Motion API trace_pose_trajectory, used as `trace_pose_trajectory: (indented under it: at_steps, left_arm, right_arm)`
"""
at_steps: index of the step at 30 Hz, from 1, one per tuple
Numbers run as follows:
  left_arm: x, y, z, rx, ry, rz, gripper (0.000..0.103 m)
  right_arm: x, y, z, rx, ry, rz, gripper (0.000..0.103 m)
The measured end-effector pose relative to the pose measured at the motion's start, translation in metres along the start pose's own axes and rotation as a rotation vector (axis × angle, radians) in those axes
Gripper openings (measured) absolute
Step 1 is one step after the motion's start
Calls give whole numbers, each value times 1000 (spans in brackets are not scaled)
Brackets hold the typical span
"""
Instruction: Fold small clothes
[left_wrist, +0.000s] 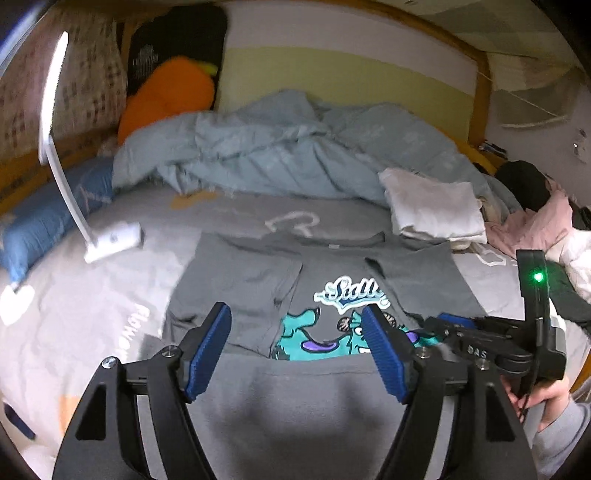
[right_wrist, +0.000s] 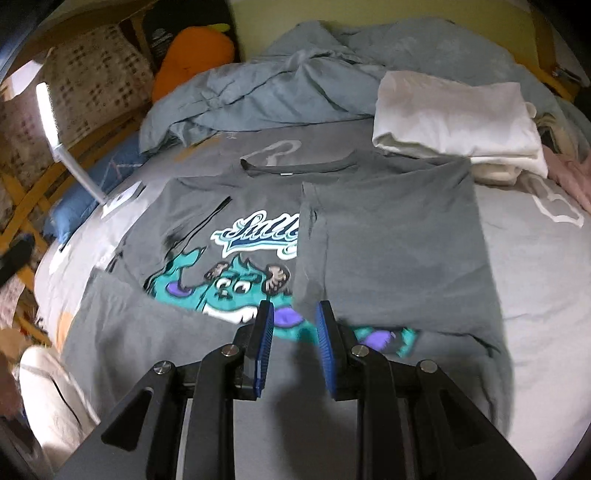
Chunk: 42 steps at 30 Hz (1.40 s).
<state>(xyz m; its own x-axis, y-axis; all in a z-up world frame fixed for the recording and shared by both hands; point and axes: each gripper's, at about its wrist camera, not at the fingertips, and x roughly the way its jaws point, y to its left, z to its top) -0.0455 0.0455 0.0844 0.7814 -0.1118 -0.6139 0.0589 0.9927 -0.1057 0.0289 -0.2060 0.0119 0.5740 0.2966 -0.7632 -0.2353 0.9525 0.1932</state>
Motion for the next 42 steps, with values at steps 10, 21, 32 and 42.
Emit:
trace_pose_trajectory:
  at_steps: [10, 21, 32, 42]
  left_arm:
    - [9, 9, -5, 66, -30, 17, 72]
    - [17, 24, -20, 62, 0, 27, 72]
    - [33, 31, -26, 37, 37, 41, 72]
    - [36, 37, -27, 27, 45, 48, 72]
  right_arm:
    - [23, 15, -16, -81, 26, 4, 0]
    - [6, 36, -22, -121, -112, -246, 13]
    - [43, 30, -13, -98, -2, -269, 6]
    - [23, 45, -22, -112, -39, -206, 3]
